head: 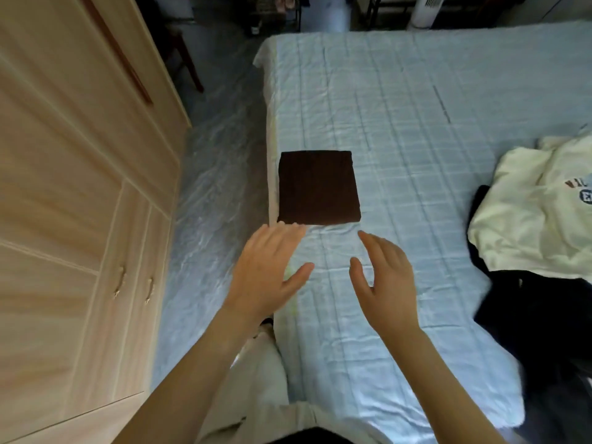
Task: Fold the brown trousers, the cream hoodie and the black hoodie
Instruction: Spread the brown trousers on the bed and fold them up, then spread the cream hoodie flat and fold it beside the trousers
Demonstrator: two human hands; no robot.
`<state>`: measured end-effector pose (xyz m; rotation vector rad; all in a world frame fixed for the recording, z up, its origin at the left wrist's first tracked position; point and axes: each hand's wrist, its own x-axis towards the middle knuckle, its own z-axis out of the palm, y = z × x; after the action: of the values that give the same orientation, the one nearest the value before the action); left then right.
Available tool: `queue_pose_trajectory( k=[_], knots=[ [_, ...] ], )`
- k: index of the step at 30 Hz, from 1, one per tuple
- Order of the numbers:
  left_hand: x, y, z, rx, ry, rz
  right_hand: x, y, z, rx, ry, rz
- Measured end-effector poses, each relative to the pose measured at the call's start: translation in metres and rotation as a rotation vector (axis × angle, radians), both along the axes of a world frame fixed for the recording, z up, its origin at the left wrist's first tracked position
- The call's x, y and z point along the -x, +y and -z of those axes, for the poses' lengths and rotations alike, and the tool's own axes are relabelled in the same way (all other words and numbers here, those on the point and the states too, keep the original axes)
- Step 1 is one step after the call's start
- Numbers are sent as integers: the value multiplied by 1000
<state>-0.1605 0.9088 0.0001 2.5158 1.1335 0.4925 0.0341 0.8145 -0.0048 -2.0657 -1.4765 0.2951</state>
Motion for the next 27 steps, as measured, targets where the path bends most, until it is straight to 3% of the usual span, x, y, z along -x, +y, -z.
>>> queue_pose_trajectory(
  k=[7, 14, 20, 27],
  knots=[
    [71, -144, 23, 63, 132, -46, 48, -134, 31, 241, 15, -70],
    [109, -196, 3, 74, 91, -135, 70, -180, 1, 150, 4, -116],
    [116, -224, -13, -23, 51, 32, 95, -225, -13, 60, -38, -75],
    [182, -283, 9, 137, 71, 85, 162, -305, 14, 214, 47, 34]
  ],
)
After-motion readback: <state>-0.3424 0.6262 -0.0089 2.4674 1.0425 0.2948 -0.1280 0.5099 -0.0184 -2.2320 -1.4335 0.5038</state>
